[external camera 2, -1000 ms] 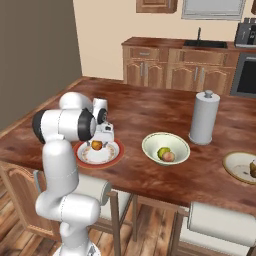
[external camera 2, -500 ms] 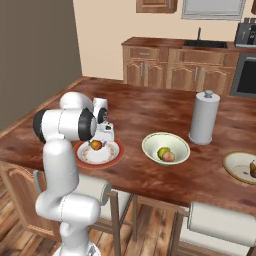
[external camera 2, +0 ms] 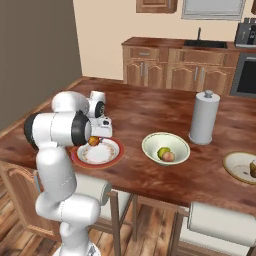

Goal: Take the fruits from the plate on the dining counter and place two fruits in each bowl.

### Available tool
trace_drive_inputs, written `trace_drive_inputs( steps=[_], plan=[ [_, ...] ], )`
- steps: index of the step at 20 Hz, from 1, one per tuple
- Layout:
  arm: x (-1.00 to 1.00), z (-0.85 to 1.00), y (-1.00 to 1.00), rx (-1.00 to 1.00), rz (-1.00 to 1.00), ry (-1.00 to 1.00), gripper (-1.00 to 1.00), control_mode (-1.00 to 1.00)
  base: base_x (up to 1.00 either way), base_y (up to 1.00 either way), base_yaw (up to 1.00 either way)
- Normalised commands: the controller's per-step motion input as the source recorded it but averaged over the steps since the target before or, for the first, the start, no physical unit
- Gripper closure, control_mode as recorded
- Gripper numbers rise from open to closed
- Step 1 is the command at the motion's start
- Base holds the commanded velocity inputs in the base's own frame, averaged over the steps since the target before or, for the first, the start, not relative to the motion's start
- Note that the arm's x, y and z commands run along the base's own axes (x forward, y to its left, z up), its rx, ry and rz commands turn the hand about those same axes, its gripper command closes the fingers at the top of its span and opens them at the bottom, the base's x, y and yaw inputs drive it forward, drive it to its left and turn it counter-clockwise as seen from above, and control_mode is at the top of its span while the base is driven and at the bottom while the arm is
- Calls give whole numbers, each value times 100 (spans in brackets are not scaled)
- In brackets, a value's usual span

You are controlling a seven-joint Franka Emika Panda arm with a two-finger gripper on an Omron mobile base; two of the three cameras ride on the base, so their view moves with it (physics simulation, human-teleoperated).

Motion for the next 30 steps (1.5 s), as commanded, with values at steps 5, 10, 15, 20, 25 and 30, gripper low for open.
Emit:
trace_drive_inputs(
  steps=[5,10,15,20,25,30],
  plan=[
    [-98,97,-9,6,0,-10,100,-100,0,0,0],
    [-100,72,-29,4,0,-13,100,-100,0,0,0],
    [-100,68,-33,2,-1,-14,100,-100,0,0,0],
    [-100,68,-17,0,-5,-16,100,-100,0,0,0],
    [-100,47,0,0,-5,-22,100,-100,0,0,0],
    [-53,17,0,0,-3,-9,100,-100,0,0,0]
  ],
)
